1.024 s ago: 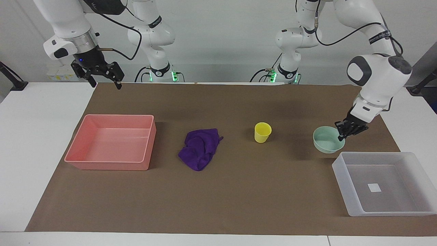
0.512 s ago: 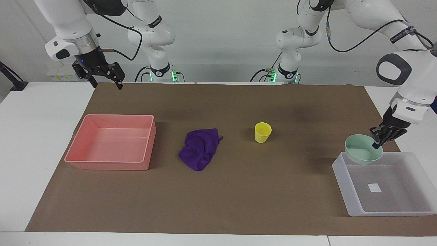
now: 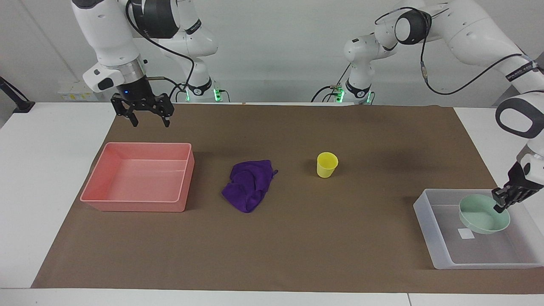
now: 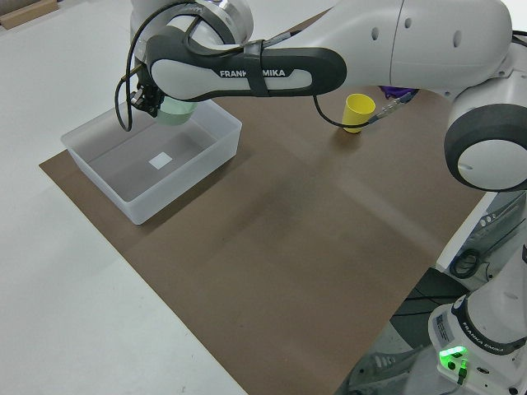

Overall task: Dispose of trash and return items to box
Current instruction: 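Carry the green bowl into the clear bin with the left gripper, then reach the right gripper over to the purple cloth and grasp it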

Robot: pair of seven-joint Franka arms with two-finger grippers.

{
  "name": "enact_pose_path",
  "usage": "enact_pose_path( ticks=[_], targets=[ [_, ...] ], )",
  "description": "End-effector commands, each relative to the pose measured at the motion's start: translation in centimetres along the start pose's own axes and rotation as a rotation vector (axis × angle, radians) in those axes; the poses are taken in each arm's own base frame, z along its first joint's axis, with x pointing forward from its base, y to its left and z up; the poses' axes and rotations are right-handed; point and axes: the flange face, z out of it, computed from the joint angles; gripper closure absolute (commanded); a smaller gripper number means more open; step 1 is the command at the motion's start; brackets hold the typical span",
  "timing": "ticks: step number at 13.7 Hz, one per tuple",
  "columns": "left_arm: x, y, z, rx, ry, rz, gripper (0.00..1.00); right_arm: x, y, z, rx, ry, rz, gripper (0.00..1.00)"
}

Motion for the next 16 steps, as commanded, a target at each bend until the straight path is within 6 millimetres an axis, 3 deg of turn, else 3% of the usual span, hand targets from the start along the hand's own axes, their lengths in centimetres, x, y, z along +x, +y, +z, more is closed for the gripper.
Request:
enact_pose_path(
  ticks=[1, 3, 5, 7, 10, 14, 15, 16],
  targets=[
    [1.2, -1.1, 3.1, 0.007, 0.0, 0.0, 1.0, 1.4, -2.3, 3.3, 0.02, 0.03, -0.012, 0.0],
    [1.2, -2.3, 3.4, 0.008, 0.021, -0.017, 1.0, 2.5, -4.4, 5.6, 0.022, 0.046, -0.013, 0.0],
    [0.5, -3.1, 4.5, 0.004, -0.002, -0.032, 1.0, 3.2, -7.9, 7.9, 0.029, 0.06, -0.026, 0.0],
    [0.2, -3.1, 5.2, 0.005, -0.015, -0.034, 1.0, 3.5, -10.6, 10.2, 0.033, 0.064, -0.018, 0.0],
    [-1.0, -3.3, 8.8, 0.001, -0.046, -0.041, 1.0, 3.6, -14.2, 13.0, 0.038, 0.059, 0.009, 0.0],
    [-1.6, -3.1, 9.4, -0.002, -0.065, -0.04, 1.0, 3.4, -18.8, 17.6, 0.043, 0.061, 0.025, 0.0],
    [-1.7, -3.1, 9.6, -0.002, -0.068, -0.041, 0.88, 3.1, -20.3, 18.9, 0.046, 0.063, 0.025, 0.0],
    [-1.7, -3.1, 9.5, -0.001, -0.066, -0.038, 0.66, 2.8, -21.3, 19.9, 0.046, 0.059, 0.03, 0.0]
  ],
)
